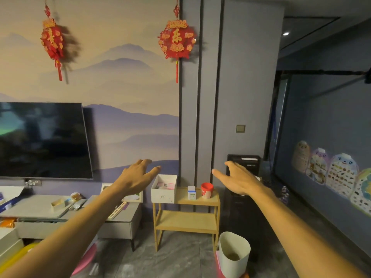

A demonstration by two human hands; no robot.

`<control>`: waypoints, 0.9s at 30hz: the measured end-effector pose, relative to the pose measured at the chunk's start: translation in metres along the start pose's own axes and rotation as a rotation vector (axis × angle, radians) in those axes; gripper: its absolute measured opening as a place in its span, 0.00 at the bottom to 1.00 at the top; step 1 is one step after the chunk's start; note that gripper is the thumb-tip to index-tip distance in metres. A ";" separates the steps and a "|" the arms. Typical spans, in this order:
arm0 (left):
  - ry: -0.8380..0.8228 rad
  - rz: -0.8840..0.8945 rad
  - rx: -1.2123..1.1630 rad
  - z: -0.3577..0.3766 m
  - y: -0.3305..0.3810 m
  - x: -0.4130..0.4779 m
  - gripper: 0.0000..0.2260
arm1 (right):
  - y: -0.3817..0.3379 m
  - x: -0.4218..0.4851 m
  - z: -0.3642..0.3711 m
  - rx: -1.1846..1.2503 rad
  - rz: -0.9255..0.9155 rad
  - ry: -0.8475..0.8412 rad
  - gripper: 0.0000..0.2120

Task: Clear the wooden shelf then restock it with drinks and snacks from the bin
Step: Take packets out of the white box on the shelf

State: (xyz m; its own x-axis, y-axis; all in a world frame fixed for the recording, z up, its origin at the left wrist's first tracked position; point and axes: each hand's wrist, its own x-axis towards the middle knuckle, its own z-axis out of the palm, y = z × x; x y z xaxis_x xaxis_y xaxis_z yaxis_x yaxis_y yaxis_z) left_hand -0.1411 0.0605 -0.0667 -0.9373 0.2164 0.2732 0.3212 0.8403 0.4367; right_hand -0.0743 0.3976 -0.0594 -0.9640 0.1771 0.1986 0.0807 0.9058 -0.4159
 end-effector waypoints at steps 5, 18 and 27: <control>-0.010 0.000 -0.036 0.013 -0.046 0.088 0.46 | -0.018 0.086 0.039 -0.003 0.014 -0.011 0.42; -0.103 0.006 -0.015 0.088 -0.130 0.308 0.39 | -0.029 0.312 0.140 -0.043 0.055 -0.075 0.43; -0.126 -0.095 0.039 0.153 -0.185 0.465 0.42 | -0.014 0.497 0.217 -0.012 -0.001 -0.151 0.43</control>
State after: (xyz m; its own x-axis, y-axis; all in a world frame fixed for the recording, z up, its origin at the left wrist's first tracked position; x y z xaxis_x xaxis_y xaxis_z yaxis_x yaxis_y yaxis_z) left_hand -0.6573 0.0817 -0.1511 -0.9735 0.1937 0.1220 0.2275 0.8779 0.4214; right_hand -0.6091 0.3897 -0.1479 -0.9911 0.1172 0.0626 0.0821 0.9106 -0.4051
